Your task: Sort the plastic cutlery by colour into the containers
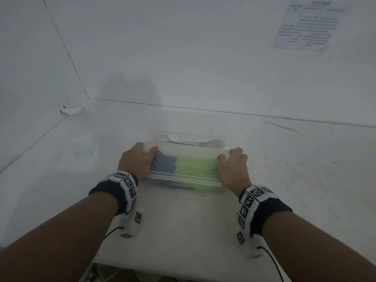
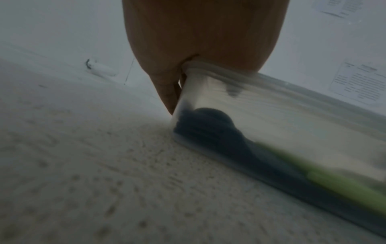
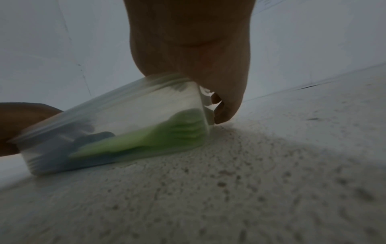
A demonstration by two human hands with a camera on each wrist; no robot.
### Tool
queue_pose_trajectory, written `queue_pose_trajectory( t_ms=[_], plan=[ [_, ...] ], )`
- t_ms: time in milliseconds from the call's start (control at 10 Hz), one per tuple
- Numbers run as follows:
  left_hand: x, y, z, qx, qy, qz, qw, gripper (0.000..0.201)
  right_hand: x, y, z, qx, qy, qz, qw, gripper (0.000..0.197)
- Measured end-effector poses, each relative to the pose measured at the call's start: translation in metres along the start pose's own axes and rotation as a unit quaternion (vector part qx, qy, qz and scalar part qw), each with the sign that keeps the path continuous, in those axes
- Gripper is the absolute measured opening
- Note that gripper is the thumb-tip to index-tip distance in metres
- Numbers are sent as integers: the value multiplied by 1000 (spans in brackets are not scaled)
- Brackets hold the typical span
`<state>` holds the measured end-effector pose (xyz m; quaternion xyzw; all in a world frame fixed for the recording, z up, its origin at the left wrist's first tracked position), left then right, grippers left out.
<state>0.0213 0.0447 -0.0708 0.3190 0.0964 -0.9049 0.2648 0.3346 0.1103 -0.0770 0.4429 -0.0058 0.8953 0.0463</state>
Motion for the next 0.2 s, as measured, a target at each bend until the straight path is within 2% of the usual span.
queue_pose_trajectory(
  t_ms=[100, 200],
  plan=[
    [-3, -3, -2, 25, 7, -16, 1000, 85, -3, 0, -1, 19, 2, -12, 1000, 46],
    [2, -1, 12, 22, 94, -15, 995, 94, 1, -5, 32, -27, -68, -4, 997, 52]
  ],
)
Point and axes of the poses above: each hand's wrist, its own y-axis away from the middle knuckle, its own z-axis out of the back of the hand, x = y × z, the point moved 8 cm from there along -y, towards the middle knuckle, and after that the axes turned 4 degrees about -x, right-handed, at the moved point
